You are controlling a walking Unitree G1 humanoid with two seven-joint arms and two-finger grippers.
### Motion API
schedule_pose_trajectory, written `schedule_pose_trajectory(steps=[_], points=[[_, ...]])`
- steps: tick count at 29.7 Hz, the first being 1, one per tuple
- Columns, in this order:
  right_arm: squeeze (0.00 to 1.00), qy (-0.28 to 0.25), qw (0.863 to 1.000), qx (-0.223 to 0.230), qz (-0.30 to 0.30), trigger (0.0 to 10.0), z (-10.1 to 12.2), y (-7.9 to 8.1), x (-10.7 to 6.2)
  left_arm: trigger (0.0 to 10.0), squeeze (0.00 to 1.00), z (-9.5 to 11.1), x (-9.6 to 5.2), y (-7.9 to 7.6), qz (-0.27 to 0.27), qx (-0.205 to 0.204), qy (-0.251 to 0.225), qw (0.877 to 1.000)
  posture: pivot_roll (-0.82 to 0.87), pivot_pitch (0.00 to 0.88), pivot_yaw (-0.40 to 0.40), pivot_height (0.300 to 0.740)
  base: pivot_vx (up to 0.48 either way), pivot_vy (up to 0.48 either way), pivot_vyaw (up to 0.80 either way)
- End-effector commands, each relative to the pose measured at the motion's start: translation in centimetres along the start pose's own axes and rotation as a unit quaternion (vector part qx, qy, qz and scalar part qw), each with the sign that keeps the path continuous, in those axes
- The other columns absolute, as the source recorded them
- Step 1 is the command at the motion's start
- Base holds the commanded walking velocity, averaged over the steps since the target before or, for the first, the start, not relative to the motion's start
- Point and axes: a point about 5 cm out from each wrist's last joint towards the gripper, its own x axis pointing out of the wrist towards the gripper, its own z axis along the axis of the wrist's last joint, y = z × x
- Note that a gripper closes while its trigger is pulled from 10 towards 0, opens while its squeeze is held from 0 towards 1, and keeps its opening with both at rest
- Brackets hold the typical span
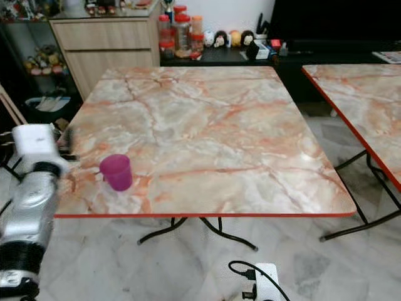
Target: Setting the table
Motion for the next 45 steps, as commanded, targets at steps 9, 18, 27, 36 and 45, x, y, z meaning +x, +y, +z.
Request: schedule_pose_trajectory(steps=[9, 18, 27, 36, 45], points=[[0.00, -0.003, 1.000, 0.013, -0.011, 10.0, 0.4, -0.2, 0.1, 10.0, 0.00, 2.3, 1.9, -0.1, -0.073, -0.007, 0.078, 0.994, 0.01, 0.000, 0.007, 0.740, 0.000, 0.000, 0.00], [0.00, 0.000, 1.000, 0.015, -0.013, 10.0, 0.2, -0.5, 0.1, 10.0, 0.00, 2.2, 1.4, 0.7, -0.086, 0.012, 0.140, 0.986, 0.02, 0.000, 0.000, 0.740, 0.000, 0.000, 0.00], [0.00, 0.000, 1.000, 0.015, -0.012, 10.0, 0.3, -0.5, 0.1, 10.0, 0.00, 1.1, 0.9, 0.6, -0.097, 0.030, 0.185, 0.978, 0.02, 0.000, -0.003, 0.740, 0.000, 0.000, 0.00], [0.00, 0.005, 1.000, 0.016, -0.013, 10.0, 0.1, -0.5, 0.0, 10.0, 0.00, 0.7, 0.4, 0.1, -0.123, 0.040, 0.207, 0.970, 0.02, 0.000, -0.001, 0.740, 0.000, 0.000, 0.00], [0.00, 0.002, 1.000, 0.015, -0.012, 10.0, 0.3, -0.4, 0.1, 10.0, 0.00, 0.4, 0.1, 0.4, -0.127, 0.053, 0.219, 0.966, 0.02, 0.000, -0.002, 0.740, 0.000, 0.000, 0.00]])
